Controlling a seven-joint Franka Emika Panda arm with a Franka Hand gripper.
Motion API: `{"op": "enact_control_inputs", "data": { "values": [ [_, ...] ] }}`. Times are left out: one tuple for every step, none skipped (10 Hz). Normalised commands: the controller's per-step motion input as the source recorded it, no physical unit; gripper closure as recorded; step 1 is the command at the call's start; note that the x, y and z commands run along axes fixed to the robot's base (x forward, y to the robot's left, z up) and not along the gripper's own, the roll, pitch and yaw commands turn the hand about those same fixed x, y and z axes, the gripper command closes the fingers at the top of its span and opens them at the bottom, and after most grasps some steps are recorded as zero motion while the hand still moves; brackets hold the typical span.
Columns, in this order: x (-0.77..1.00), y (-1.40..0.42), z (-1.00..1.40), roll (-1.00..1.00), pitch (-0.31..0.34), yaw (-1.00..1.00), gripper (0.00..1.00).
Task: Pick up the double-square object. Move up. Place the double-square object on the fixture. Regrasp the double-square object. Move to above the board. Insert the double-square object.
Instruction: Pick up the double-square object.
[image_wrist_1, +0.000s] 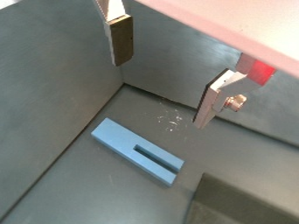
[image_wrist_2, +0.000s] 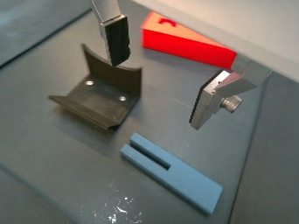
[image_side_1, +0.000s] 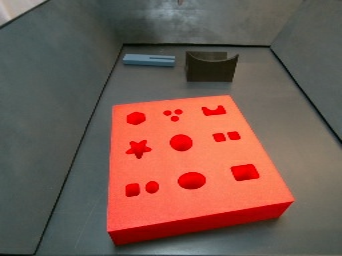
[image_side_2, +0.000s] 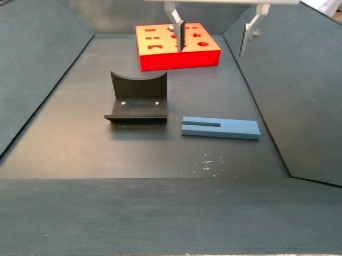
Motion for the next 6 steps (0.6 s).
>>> {"op": "enact_control_inputs", "data": {
  "values": [
    [0.0, 0.0, -0.26, -0.08, 0.097, -0.97, 0.0],
    [0.0, -0.01, -0.22, -0.13, 0.016, -0.95, 0.0],
    [0.0, -0.03, -0.21, -0.19, 0.0, -0.88, 0.0],
    [0.0, 0.0, -0.19, -0.37, -0.069, -0.71, 0.0],
    [0.0, 0.0, -0.19, -0.42, -0.093, -0.66, 0.0],
    [0.0, 0.0, -0.2, -0.43, -0.094, -0.6, 0.0]
  ]
}}
